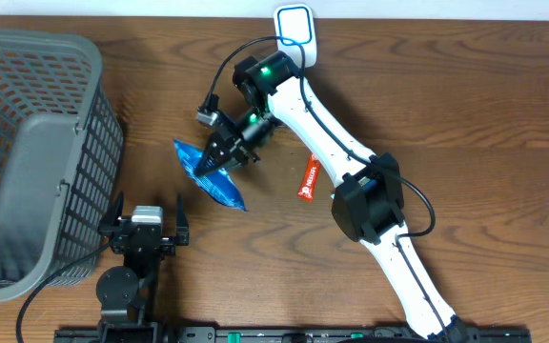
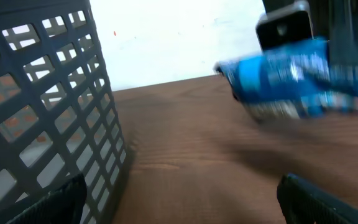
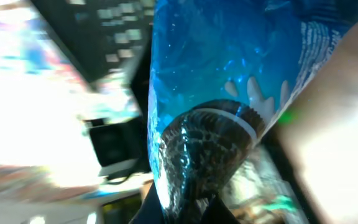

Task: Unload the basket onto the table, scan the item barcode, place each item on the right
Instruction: 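Grasp the blue Oreo pack with the right gripper and lift it, then hold the Oreo pack up in front of the white scanner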

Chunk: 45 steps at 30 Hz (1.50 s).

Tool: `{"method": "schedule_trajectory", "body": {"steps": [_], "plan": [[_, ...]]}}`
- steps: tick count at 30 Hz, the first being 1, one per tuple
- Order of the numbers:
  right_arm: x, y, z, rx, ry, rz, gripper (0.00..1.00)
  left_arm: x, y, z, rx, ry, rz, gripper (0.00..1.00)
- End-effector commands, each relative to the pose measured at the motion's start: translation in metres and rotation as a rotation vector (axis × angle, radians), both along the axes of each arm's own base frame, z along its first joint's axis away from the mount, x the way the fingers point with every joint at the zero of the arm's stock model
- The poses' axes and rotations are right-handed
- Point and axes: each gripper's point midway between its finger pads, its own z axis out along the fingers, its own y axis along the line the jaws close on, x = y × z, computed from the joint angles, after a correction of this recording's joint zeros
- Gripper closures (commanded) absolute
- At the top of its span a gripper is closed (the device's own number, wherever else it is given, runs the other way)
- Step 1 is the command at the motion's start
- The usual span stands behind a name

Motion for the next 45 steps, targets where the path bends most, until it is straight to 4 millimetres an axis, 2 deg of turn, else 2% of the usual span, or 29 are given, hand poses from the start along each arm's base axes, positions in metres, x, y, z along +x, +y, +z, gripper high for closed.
{"method": "schedule_trajectory", "body": {"steps": [1, 6, 13, 21, 27, 33, 38, 39, 45], "plan": [[0.004, 0.006, 0.029, 0.138, 0.140, -0.040, 0.99, -0.001, 0.001, -0.015, -0.012, 0.046, 0.006, 0.02], [0.005, 0.006, 0.029, 0.144, 0.133, -0.042, 0.99, -0.001, 0.001, -0.015, -0.012, 0.046, 0.006, 0.02], [0.006, 0.005, 0.029, -0.124, 0.475, -0.090, 0.99, -0.001, 0.001, -0.015, -0.012, 0.046, 0.006, 0.02], [0.007, 0.005, 0.029, -0.222, 0.598, -0.107, 0.99, -0.001, 0.001, -0.015, -0.012, 0.046, 0.006, 0.02], [0.022, -0.006, 0.029, -0.149, 0.522, -0.132, 0.99, -0.001, 0.001, -0.015, -0.012, 0.046, 0.006, 0.02], [0.060, -0.037, 0.027, -0.034, 0.380, -0.209, 0.99, -0.001, 0.001, -0.015, -0.012, 0.046, 0.006, 0.02], [0.084, -0.067, 0.004, -0.136, 0.298, -0.279, 0.99, -0.001, 0.001, -0.015, -0.012, 0.046, 0.006, 0.02], [0.089, -0.077, -0.009, -0.190, 0.268, -0.295, 0.99, -0.001, 0.001, -0.015, -0.012, 0.046, 0.006, 0.02], [0.092, -0.081, -0.011, -0.117, 0.130, -0.270, 0.99, -0.001, 0.001, -0.015, -0.012, 0.046, 0.006, 0.02]]}}
